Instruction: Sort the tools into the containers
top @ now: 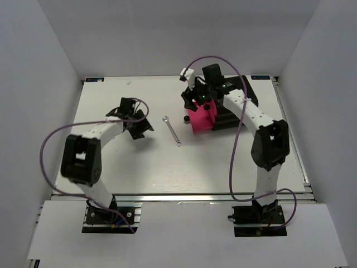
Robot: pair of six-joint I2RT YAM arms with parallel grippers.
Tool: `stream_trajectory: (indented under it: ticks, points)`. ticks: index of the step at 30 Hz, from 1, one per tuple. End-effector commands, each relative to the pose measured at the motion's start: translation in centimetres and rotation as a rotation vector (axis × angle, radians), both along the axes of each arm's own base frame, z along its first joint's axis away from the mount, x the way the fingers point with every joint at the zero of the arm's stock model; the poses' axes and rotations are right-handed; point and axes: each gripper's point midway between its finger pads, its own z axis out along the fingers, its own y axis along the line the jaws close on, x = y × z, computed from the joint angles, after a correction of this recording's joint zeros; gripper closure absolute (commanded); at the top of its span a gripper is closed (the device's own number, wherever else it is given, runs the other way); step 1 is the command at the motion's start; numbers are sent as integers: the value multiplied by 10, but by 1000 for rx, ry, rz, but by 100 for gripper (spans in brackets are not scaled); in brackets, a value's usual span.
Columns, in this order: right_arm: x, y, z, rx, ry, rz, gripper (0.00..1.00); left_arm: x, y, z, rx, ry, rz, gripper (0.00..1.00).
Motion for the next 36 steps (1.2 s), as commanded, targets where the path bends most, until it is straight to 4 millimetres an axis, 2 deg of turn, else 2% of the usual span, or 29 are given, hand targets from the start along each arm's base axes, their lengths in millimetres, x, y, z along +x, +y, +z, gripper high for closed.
stream_trajectory:
  ticks: [1,2,3,4,5,6,7,8,9,10,11,13,15,16,20,23,24,25,26,27,28,31,33,36]
  points:
    - [-6,0,62,132,-77,-27,23,27,-43,24,-70,-18,-64,33]
    - [-10,-3,77,157,-101,-29,21,38,-61,36,-71,-48,-93,33]
    - [-12,-3,80,176,-102,-39,20,43,-68,36,-69,-41,-95,32]
    - [-12,-7,84,189,-106,-49,20,41,-73,17,-43,22,-98,32]
    - [-15,-9,94,207,-118,-53,20,50,-85,25,-37,4,-106,32]
    - [-15,-12,94,220,-109,-67,20,52,-91,22,-33,15,-107,32]
    - [-14,-18,96,227,-110,-82,20,48,-94,5,-9,70,-105,32]
    - [-16,-22,104,242,-118,-89,20,47,-102,0,4,84,-111,33]
    - [-16,-26,104,250,-117,-101,20,54,-106,4,14,74,-93,33]
    - [-13,-34,102,260,-110,-124,20,50,-106,-2,37,108,-86,36]
    - [-15,-38,108,271,-119,-133,20,46,-110,-15,63,146,-88,37]
    - [-14,-52,109,289,-115,-166,20,48,-110,-17,104,170,-58,39]
    - [-15,-59,111,302,-114,-180,20,51,-105,-27,167,189,-26,39]
    - [-16,-66,110,313,-112,-198,20,53,-109,-21,181,186,-27,40]
    - [-20,-80,110,339,-115,-223,20,55,-108,-25,242,198,-6,41]
    - [-25,-86,110,355,-118,-231,20,54,-110,-30,263,212,-5,43]
    - [-26,-88,110,360,-119,-234,20,50,-109,-40,283,241,-9,45]
    - [-28,-91,114,368,-131,-238,20,48,-107,-45,302,255,-7,47]
    - [-30,-92,111,370,-122,-238,20,48,-109,-47,309,261,-12,47]
    - [-30,-93,115,381,-133,-240,20,42,-106,-59,333,302,-17,48]
    - [-32,-97,119,388,-142,-246,20,41,-107,-63,345,312,-24,48]
    - [-37,-102,127,415,-161,-250,20,38,-107,-72,389,338,-45,48]
    - [-39,-104,127,432,-163,-256,20,41,-105,-72,411,337,-50,48]
    - [-46,-107,133,453,-174,-260,20,42,-102,-80,445,355,-59,52]
